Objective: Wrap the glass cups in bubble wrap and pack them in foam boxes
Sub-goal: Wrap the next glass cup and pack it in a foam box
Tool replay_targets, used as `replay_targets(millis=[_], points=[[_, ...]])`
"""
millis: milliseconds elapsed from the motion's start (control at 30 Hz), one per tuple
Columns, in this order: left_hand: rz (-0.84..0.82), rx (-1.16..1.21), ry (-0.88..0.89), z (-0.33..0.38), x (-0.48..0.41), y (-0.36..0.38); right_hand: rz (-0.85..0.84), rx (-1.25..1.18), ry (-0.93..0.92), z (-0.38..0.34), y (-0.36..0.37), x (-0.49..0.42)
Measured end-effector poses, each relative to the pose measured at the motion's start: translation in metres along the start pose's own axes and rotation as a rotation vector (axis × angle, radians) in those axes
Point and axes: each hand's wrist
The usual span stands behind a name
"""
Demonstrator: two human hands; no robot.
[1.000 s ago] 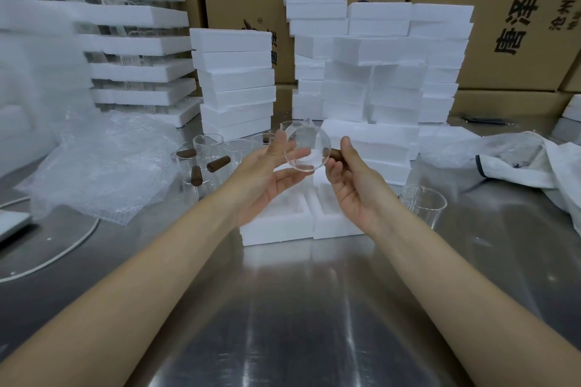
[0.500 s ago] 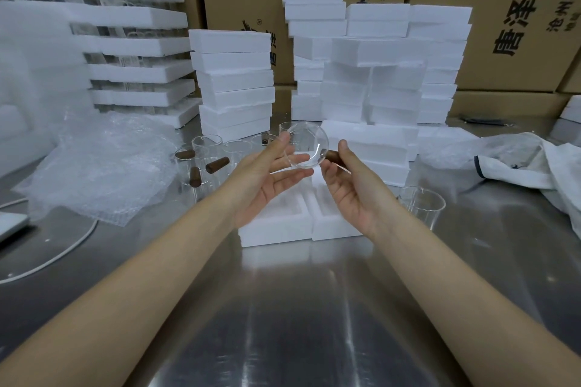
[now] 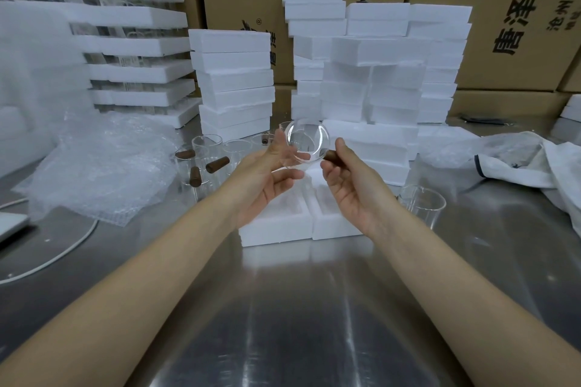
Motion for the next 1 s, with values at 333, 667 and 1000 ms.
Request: replay_targets(millis=[333,667,1000], points=[[0.044,0.177,-0.034,0.0007,-0.0004,-0.0064,0.013,-0.017,0.030,-0.0012,0.0017,0.0029],[0.164,0.249,-0.112,0.0032,-0.0017,-0.0061,-0.019,0.040,0.013,0.0001,0.0030,0.0052],[0.173,0.252,-0.146,0.0051,0.0001,-0.0063,0.022,0.146,0.017,0.0011,0.0051,0.0050]])
Point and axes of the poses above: each hand's wrist, its own x-axis away from the middle knuckle, its own y-axis out of the palm, z = x × y, and after that the axes turned 11 degrees about -z, right-handed
